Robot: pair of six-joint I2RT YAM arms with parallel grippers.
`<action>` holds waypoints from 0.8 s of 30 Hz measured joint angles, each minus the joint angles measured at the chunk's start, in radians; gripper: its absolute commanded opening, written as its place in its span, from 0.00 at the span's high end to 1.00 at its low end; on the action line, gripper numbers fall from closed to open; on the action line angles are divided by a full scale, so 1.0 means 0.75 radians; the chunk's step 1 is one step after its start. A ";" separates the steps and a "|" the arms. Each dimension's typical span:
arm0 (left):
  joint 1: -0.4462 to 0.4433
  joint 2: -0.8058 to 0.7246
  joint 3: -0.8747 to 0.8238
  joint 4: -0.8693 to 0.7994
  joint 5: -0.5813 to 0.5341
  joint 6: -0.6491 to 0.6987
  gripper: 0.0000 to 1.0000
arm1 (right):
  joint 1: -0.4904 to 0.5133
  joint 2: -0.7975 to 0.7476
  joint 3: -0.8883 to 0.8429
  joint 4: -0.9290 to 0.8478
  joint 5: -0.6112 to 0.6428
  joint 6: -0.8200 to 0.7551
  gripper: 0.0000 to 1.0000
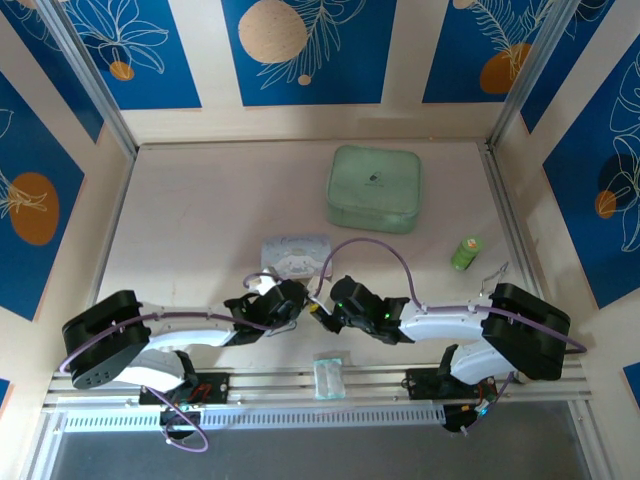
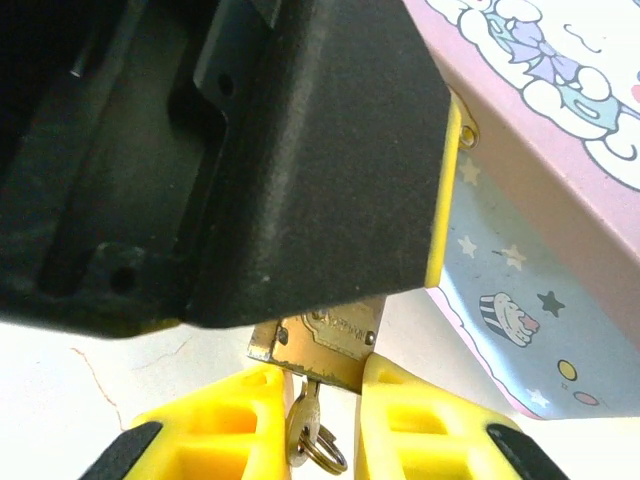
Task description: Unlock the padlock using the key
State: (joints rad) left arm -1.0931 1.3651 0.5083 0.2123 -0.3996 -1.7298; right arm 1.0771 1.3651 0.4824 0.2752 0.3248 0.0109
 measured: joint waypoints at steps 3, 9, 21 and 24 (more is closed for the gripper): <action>0.004 0.000 -0.001 0.011 0.000 -0.001 1.00 | -0.049 -0.009 -0.003 0.002 -0.084 0.034 0.87; 0.004 0.015 -0.001 0.048 0.001 -0.010 1.00 | -0.155 -0.028 -0.009 -0.016 -0.279 0.130 0.88; 0.004 0.041 0.000 0.153 0.036 -0.020 1.00 | -0.409 -0.065 -0.106 0.088 -0.687 0.401 0.79; 0.004 0.041 0.000 0.166 0.036 -0.019 1.00 | -0.456 -0.075 -0.108 0.084 -0.758 0.454 0.74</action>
State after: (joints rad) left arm -1.0901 1.3960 0.5083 0.3370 -0.3729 -1.7443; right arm 0.7353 1.3087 0.4011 0.3386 -0.2440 0.3511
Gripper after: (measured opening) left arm 0.111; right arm 0.236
